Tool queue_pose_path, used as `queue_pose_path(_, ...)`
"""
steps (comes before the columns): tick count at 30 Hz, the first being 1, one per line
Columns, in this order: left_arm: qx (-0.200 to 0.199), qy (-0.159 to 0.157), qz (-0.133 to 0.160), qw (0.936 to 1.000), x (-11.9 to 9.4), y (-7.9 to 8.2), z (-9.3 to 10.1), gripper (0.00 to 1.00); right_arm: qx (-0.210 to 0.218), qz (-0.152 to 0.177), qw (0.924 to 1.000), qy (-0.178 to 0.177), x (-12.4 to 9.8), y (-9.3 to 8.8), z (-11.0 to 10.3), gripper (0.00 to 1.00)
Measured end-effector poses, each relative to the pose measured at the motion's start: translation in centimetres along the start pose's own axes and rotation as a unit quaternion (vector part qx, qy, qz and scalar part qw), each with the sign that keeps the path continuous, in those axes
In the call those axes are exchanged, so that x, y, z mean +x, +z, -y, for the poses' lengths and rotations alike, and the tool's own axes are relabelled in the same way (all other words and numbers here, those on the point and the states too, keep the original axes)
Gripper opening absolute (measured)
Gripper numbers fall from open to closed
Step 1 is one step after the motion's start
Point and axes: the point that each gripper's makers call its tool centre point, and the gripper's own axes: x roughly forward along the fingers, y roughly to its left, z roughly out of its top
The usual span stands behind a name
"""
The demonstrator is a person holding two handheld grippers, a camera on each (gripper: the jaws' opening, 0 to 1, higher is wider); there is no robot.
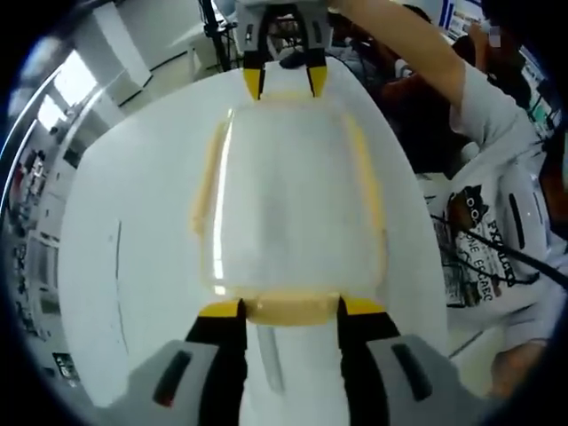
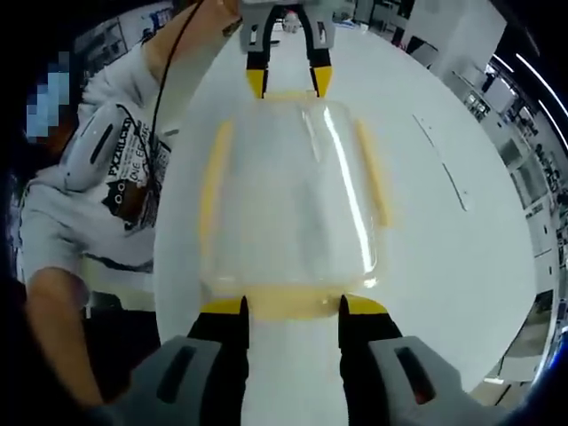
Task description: Snap each plastic latch of the storage box into its locked position after aligning the lid with the box until every specified latch is closed and the lid sits flush.
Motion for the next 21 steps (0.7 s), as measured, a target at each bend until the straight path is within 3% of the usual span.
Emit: queue_pose_path(21, -0.034, 0.015, -0.009, 0.9993, -3.0, -6.1, 1.0, 0.39, -0.035, 0.002, 0.9994, 0.007, 2.2, 6.2, 0.1, 0.38)
